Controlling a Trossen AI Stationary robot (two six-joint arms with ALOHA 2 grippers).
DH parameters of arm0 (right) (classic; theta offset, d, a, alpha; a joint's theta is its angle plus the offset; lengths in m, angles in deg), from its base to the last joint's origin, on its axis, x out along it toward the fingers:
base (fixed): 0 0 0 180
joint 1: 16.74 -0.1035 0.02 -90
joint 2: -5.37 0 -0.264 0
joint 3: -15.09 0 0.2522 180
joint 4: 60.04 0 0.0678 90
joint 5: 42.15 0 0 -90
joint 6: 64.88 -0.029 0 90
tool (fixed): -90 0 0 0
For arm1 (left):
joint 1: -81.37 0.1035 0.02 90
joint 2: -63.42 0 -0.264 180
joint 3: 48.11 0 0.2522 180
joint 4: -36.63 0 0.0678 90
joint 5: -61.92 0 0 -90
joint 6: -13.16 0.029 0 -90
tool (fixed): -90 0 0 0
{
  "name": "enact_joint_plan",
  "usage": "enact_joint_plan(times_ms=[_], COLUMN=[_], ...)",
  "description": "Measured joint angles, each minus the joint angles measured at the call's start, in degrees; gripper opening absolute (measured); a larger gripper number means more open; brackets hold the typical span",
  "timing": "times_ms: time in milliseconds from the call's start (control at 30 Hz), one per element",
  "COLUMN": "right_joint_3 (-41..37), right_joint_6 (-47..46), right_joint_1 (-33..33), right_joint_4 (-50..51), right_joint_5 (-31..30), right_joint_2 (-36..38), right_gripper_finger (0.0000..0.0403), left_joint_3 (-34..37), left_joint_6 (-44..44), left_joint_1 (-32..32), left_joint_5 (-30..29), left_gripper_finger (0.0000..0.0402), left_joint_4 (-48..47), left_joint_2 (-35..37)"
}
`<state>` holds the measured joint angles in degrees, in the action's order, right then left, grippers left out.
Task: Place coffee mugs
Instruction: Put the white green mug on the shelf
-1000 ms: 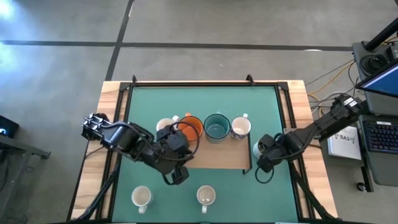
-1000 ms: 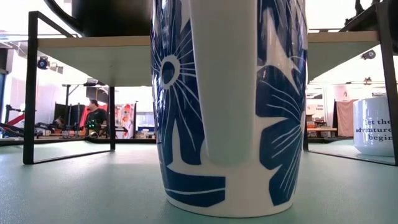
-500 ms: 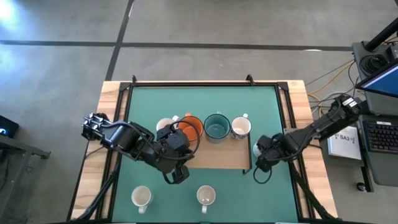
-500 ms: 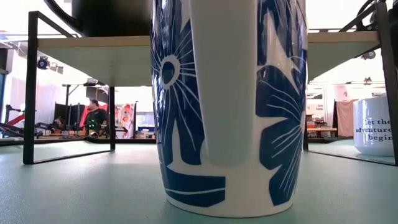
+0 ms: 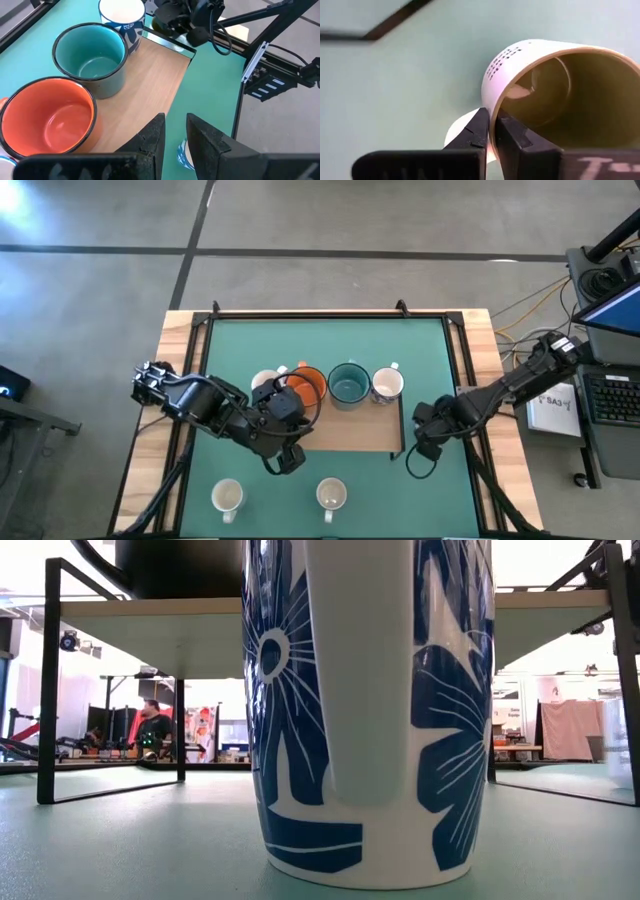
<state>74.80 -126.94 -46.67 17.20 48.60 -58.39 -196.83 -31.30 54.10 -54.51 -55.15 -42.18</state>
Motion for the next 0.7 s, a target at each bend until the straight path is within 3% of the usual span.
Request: enact_joint_plan(times_ms=[267,700], right_joint_3=[8.11,28.01], right_joint_6=[5.04,3.0], right_joint_1=[-0.17,-3.42], right_joint_4=[0.07,-3.75], right_joint_5=[16.79,26.77], right_joint_2=[0.87,0.54], right_gripper_finger=[0.0011,0.0009], left_joint_3=[0.0,0.0], left_joint_6=[0.01,3.75], left_joint_1=[0.0,-0.07], left_joint_5=[-0.03,1.32], left_gripper_finger=[0.0061,0.0061], left_joint_4=[0.02,0.0], left_joint_2=[0.0,0.09])
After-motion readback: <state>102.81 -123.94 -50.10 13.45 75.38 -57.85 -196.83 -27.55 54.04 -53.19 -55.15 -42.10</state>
